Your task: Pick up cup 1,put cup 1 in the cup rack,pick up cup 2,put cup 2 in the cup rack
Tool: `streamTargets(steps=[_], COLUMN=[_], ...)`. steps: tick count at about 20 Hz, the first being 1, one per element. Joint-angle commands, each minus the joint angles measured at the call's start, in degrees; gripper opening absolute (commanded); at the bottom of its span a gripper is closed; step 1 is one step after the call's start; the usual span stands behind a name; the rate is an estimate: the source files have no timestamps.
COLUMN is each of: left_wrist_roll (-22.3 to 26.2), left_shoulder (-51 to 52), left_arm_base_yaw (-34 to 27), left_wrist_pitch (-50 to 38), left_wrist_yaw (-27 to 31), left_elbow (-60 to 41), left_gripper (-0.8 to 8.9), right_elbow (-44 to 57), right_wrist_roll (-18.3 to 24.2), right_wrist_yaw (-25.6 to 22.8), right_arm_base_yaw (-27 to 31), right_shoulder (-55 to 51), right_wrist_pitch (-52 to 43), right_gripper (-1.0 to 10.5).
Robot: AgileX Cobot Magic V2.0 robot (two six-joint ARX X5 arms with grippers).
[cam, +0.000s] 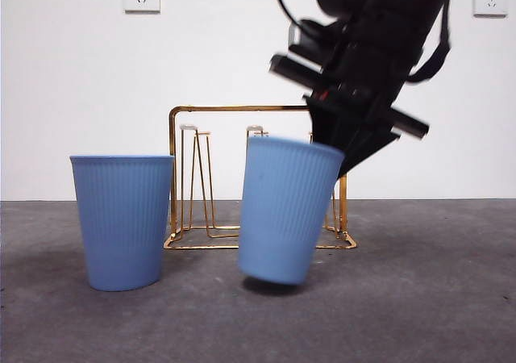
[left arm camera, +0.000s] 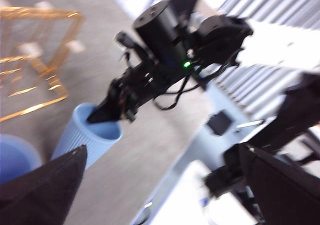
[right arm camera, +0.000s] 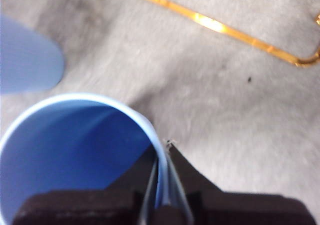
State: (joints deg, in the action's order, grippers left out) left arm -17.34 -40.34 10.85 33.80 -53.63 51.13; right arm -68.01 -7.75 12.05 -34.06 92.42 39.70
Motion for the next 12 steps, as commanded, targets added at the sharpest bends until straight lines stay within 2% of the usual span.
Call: streamTargets(steps=[1, 3, 6, 9, 12], left_wrist_roll=[-8.11, -14.88, -23.45, -30.16, -35.52], left_shoulder=[-0.72, -1.9, -4.5, -8.39, -13.53], left_arm_base_yaw=[0.39, 1.55, 4.87, 10.56, 17.68], left_wrist_pitch=[-7.41, -15.76, -28.33, -39.85, -51.52], left_wrist_yaw=[-4.15, -5.31, -4.17, 1.88, 8.7], left_elbow=[0.09, 0.09, 0.09, 0.09, 0.09], left_gripper=[6.28, 6.28, 6.28, 6.28, 6.29], right_elbow=[-0.26, -0.26, -0.26, -0.26, -0.26], right_wrist_roll=[1.75, 1.73, 0.94, 0.24, 0.24], right_wrist_yaw=[0.39, 0.35, 0.13, -2.34, -2.67], right_arm_base_yaw=[-0.04, -0.04, -0.04, -0.04, -0.04], right_shoulder=[-7.78, -16.55, -29.94, -41.2, -46.97], right_wrist_pitch=[-0.07, -0.85, -5.51, -12.48, -19.61], right_gripper=[-0.2, -0.2, -0.2, -0.2, -0.2])
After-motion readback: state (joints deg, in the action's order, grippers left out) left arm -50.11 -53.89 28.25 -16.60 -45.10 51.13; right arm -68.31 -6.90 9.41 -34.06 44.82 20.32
